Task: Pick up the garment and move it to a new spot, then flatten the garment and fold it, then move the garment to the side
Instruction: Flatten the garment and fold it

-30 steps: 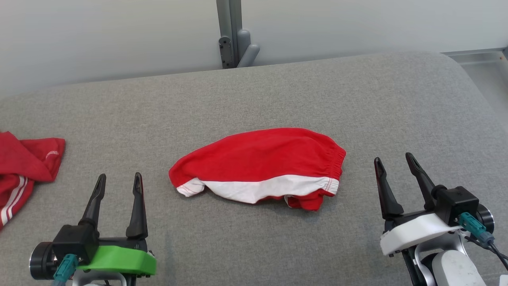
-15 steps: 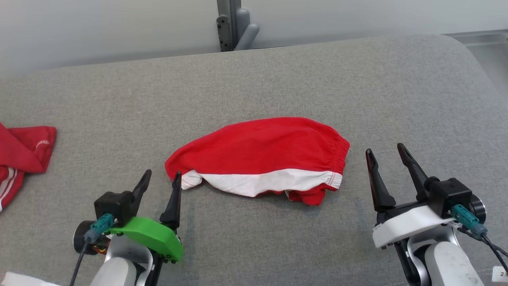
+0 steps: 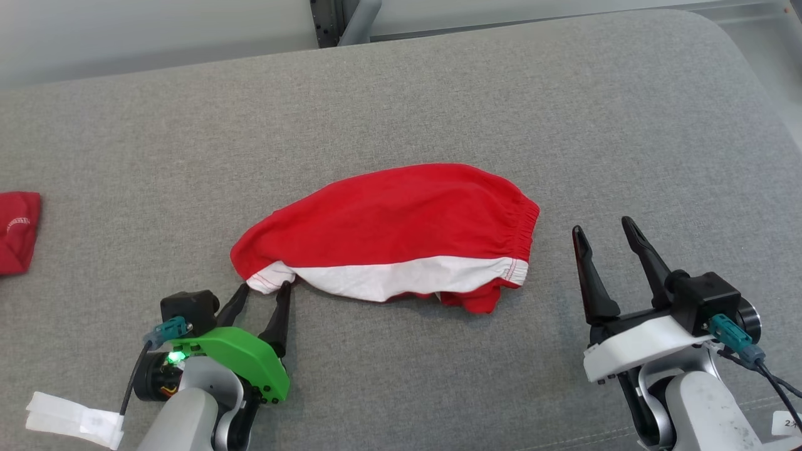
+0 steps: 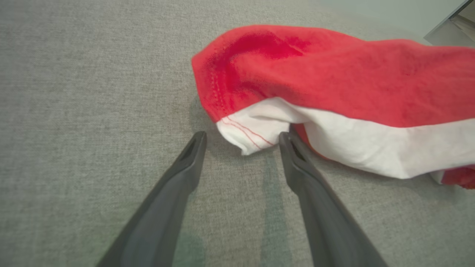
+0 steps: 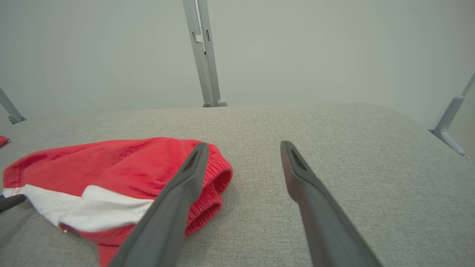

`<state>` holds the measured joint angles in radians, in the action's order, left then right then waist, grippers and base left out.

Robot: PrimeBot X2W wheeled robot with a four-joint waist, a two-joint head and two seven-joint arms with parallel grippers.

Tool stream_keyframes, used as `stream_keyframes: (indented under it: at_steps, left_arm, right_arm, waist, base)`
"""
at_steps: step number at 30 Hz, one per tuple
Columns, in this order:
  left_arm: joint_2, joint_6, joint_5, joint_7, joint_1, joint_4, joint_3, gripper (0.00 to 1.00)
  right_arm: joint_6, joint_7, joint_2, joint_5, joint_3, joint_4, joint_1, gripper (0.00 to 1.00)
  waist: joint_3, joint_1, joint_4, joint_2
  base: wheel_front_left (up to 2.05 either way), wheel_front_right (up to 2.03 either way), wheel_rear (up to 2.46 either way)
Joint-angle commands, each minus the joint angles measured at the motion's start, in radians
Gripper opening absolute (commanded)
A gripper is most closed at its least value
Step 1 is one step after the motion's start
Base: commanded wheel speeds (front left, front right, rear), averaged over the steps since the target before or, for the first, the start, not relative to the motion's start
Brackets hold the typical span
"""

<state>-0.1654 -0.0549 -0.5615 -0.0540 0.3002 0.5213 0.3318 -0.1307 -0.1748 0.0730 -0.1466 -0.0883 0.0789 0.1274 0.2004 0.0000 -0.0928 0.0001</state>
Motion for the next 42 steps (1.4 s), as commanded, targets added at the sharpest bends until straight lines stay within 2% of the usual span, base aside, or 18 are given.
stream_keyframes:
  at_steps: [1, 2, 3, 4, 6, 7, 15, 22, 23, 24, 25, 32, 42]
  left_arm:
    - [-0.001, -0.010, -0.006, -0.005, 0.018, 0.012, -0.001, 1.00]
    - [0.000, -0.017, -0.012, -0.006, 0.025, 0.023, 0.001, 1.00]
    - [0.000, -0.021, -0.013, -0.010, 0.030, 0.031, 0.003, 0.95]
    - [-0.003, -0.024, -0.008, -0.018, 0.035, 0.037, 0.005, 0.71]
    - [-0.005, -0.029, -0.007, -0.031, 0.042, 0.050, 0.007, 0.15]
    - [-0.008, -0.031, -0.005, -0.039, 0.047, 0.055, 0.007, 0.00]
    - [-0.014, -0.039, 0.001, -0.064, 0.072, 0.086, 0.018, 0.00]
    - [-0.012, -0.041, 0.002, -0.081, 0.089, 0.103, 0.029, 0.00]
    - [-0.013, -0.041, 0.003, -0.083, 0.090, 0.104, 0.030, 0.00]
    - [-0.014, -0.041, 0.004, -0.088, 0.091, 0.105, 0.031, 0.00]
    - [-0.017, -0.041, 0.006, -0.092, 0.091, 0.104, 0.032, 0.00]
    - [-0.037, -0.016, 0.023, -0.141, 0.100, 0.049, 0.019, 0.00]
    - [-0.096, 0.043, 0.056, -0.148, 0.074, -0.202, 0.001, 0.00]
  right_arm:
    - [0.000, -0.008, -0.001, -0.003, 0.001, 0.004, 0.008, 1.00]
    - [0.000, -0.006, -0.002, -0.005, -0.001, 0.007, 0.008, 1.00]
    - [0.000, -0.004, -0.003, -0.007, -0.003, 0.009, 0.008, 1.00]
    - [0.000, 0.001, -0.004, -0.011, -0.009, 0.012, 0.005, 1.00]
    - [0.000, 0.004, -0.003, -0.015, -0.019, 0.016, 0.001, 1.00]
    - [0.000, 0.008, -0.003, -0.021, -0.029, 0.020, -0.002, 1.00]
    - [0.000, 0.055, 0.007, -0.075, -0.140, 0.058, -0.002, 1.00]
    - [0.000, 0.085, 0.014, -0.106, -0.179, 0.098, 0.015, 1.00]
    - [0.000, 0.085, 0.015, -0.108, -0.181, 0.099, 0.017, 0.49]
    - [0.000, 0.084, 0.016, -0.109, -0.182, 0.100, 0.020, 0.21]
    - [0.000, 0.081, 0.017, -0.113, -0.186, 0.098, 0.022, 0.00]
    - [0.000, 0.061, 0.045, -0.137, -0.196, 0.060, 0.046, 0.00]
    - [0.000, 0.037, 0.114, -0.165, -0.170, -0.048, 0.094, 0.00]
  waist:
    - [0.004, 0.0000, -0.004, -0.0001]
    - [0.005, 0.0000, -0.005, -0.0001]
    - [0.006, 0.0000, -0.005, -0.0001]
    - [0.007, 0.0000, -0.005, -0.0001]
    - [0.010, 0.0000, -0.004, -0.0001]
    - [0.011, 0.0000, -0.004, -0.0001]
    - [0.026, 0.0000, 0.006, -0.0001]
    - [0.035, 0.0000, 0.017, -0.0001]
    - [0.036, 0.0000, 0.018, -0.0001]
    - [0.037, 0.0000, 0.018, -0.0001]
    - [0.038, 0.0000, 0.018, -0.0001]
    - [0.040, 0.0000, 0.018, -0.0001]
    - [0.021, 0.0000, 0.035, -0.0001]
  base:
    - [0.00, 0.00, 0.00]
    - [0.00, 0.00, 0.00]
    - [0.00, 0.00, 0.00]
    - [0.00, 0.00, 0.00]
    - [0.00, 0.00, 0.00]
    - [0.00, 0.00, 0.00]
    - [0.00, 0.00, 0.00]
    - [0.00, 0.00, 0.00]
    - [0.00, 0.00, 0.00]
    - [0.00, 0.00, 0.00]
    - [0.00, 0.00, 0.00]
    - [0.00, 0.00, 0.00]
    - [0.00, 0.00, 0.00]
